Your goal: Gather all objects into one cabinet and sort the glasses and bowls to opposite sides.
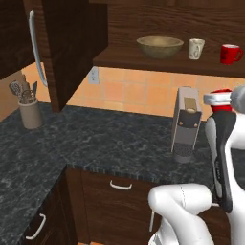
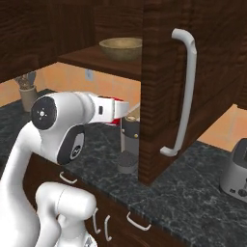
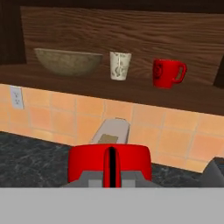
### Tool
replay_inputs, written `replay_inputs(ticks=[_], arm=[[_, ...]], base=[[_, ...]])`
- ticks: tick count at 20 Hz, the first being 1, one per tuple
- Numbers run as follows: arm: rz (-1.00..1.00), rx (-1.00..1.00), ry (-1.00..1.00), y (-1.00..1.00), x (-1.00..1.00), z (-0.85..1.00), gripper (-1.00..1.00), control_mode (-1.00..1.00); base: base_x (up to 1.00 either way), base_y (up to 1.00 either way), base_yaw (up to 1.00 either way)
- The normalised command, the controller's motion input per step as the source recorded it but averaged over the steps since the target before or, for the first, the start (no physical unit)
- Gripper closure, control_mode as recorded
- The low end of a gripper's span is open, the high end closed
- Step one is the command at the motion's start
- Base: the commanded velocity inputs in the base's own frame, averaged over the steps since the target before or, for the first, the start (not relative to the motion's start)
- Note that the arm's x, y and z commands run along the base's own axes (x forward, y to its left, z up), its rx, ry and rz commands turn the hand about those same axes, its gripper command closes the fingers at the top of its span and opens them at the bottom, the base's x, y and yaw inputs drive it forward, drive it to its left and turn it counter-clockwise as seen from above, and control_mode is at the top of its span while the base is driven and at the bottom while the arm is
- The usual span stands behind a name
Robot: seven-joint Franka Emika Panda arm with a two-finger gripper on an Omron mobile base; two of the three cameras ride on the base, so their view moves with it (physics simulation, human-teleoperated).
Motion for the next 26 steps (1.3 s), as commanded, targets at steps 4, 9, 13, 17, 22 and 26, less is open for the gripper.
replay_inputs(ticks=[4,9,13,17,22,26], arm=[[-0.01,-0.12,-0.26,0.17,-0.75,-0.01,1.0,-1.0],[-0.2,-0.04,-0.46,0.16,-0.46,0.32,1.0,-1.0],[-0.16,0.02,-0.22,0.07,-0.11,0.67,1.0,-1.0],[-0.04,0.08,0.04,0.0,0.13,0.6,1.0,-1.0],[0.12,-0.01,0.0,-0.14,0.36,0.08,1.0,-1.0],[0.11,-0.1,-0.27,-0.31,0.53,-0.02,1.0,-1.0]], base=[[0.0,0.0,0.0],[0.0,0.0,0.0],[0.0,0.0,0.0],[0.0,0.0,0.0],[0.0,0.0,0.0],[0.0,0.0,0.0]])
